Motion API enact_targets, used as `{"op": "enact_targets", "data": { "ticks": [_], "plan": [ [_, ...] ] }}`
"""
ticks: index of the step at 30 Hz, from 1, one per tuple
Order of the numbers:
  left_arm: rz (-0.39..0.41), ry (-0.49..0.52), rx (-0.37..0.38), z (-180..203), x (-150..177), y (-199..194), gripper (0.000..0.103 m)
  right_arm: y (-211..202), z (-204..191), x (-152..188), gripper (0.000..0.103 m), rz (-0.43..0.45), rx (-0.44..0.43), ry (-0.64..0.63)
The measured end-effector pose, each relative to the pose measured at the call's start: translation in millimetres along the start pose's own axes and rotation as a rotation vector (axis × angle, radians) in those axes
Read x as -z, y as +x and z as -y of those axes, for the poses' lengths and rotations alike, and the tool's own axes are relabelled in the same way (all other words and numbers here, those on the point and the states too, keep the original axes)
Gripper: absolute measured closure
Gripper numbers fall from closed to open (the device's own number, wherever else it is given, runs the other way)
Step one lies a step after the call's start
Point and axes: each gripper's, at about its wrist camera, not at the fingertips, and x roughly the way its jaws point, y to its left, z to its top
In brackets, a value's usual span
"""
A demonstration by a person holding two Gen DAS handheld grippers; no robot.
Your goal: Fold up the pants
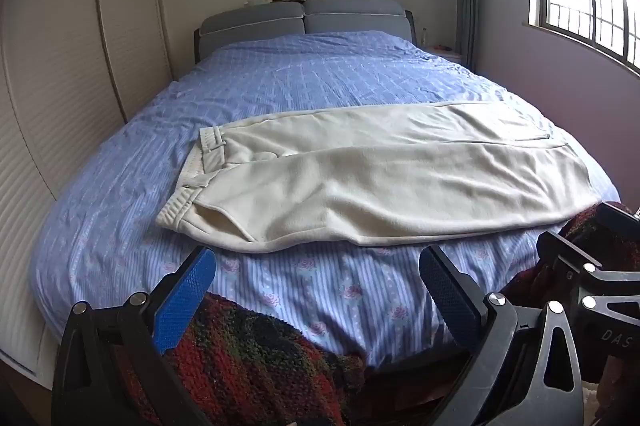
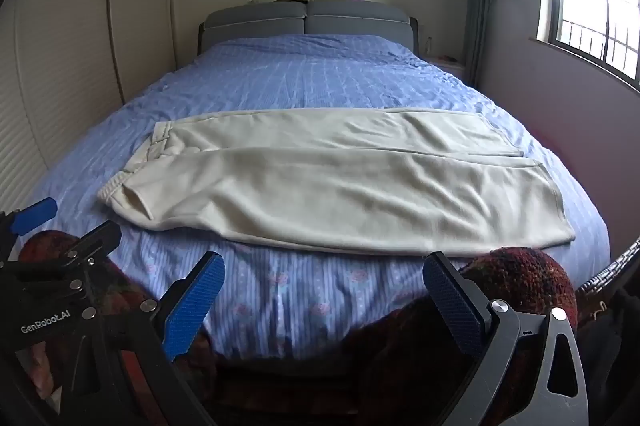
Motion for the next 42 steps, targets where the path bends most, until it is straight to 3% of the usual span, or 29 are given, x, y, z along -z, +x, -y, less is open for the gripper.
{"op": "enact_targets", "data": {
  "ticks": [17,42],
  "plan": [
    [0.039,-0.073,0.02,-13.7,0.7,-2.6,0.0,-0.1,2.5,-0.4,0.002,0.014,0.008,0.0],
    [0.052,-0.054,0.008,-11.6,-2.0,-6.7,0.001,2.7,-1.1,-2.0,0.002,0.013,0.003,-0.012]
  ]
}}
